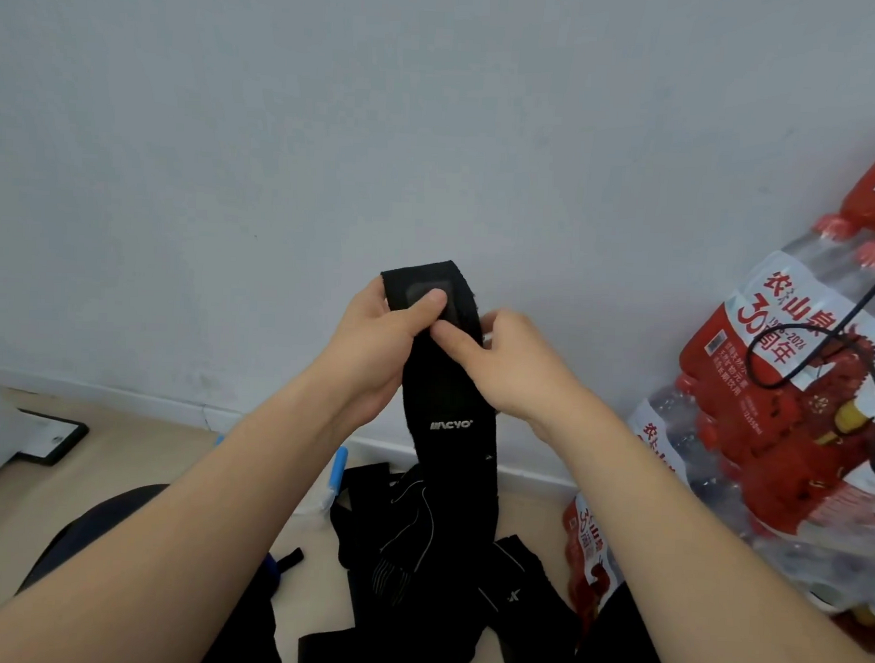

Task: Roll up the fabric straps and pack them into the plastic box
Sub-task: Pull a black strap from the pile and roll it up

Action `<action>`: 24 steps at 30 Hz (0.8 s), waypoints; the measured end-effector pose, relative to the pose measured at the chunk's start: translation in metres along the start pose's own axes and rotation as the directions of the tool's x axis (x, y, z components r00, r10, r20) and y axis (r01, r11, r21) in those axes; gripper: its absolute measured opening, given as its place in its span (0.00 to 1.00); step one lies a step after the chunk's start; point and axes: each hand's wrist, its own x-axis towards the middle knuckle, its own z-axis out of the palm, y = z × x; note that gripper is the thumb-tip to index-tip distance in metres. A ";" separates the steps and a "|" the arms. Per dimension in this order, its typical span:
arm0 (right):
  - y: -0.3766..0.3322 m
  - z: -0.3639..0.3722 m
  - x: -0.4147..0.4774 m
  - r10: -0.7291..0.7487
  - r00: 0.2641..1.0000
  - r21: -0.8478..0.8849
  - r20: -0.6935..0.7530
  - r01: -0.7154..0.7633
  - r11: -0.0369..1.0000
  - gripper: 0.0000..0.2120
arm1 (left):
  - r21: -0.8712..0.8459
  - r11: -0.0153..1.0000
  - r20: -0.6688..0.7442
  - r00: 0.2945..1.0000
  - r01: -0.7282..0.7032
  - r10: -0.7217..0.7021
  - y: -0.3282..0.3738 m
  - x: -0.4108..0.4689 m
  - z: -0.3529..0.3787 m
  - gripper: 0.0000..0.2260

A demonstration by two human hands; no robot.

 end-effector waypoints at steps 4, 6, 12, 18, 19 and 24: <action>-0.002 0.001 -0.006 0.073 0.977 0.171 0.200 -0.109 0.979 0.15 | -0.033 0.999 -0.109 0.994 0.006 -0.010 0.000 0.002 -0.001 0.11; -0.005 -0.001 -0.008 0.106 0.960 0.221 0.257 -0.166 0.961 0.13 | -0.022 1.000 -0.131 0.991 0.016 -0.019 0.003 0.001 -0.001 0.11; -0.009 0.002 -0.008 0.058 0.974 0.280 0.218 -0.120 0.953 0.10 | 0.197 0.980 -0.246 0.967 -0.009 0.058 0.009 0.004 -0.013 0.24; -0.003 -0.003 -0.007 0.020 0.967 0.316 0.253 -0.103 0.943 0.13 | 0.632 0.775 -0.173 0.970 -0.022 0.169 0.008 -0.004 -0.025 0.26; -0.002 -0.003 -0.007 0.017 0.974 0.300 0.225 -0.086 0.950 0.11 | 0.723 0.684 -0.059 0.980 -0.091 0.192 0.008 -0.006 -0.027 0.30; -0.005 -0.002 -0.012 -0.010 0.989 0.280 0.145 -0.031 0.960 0.09 | 0.752 0.489 0.390 0.896 -0.442 0.211 0.005 -0.024 -0.023 0.29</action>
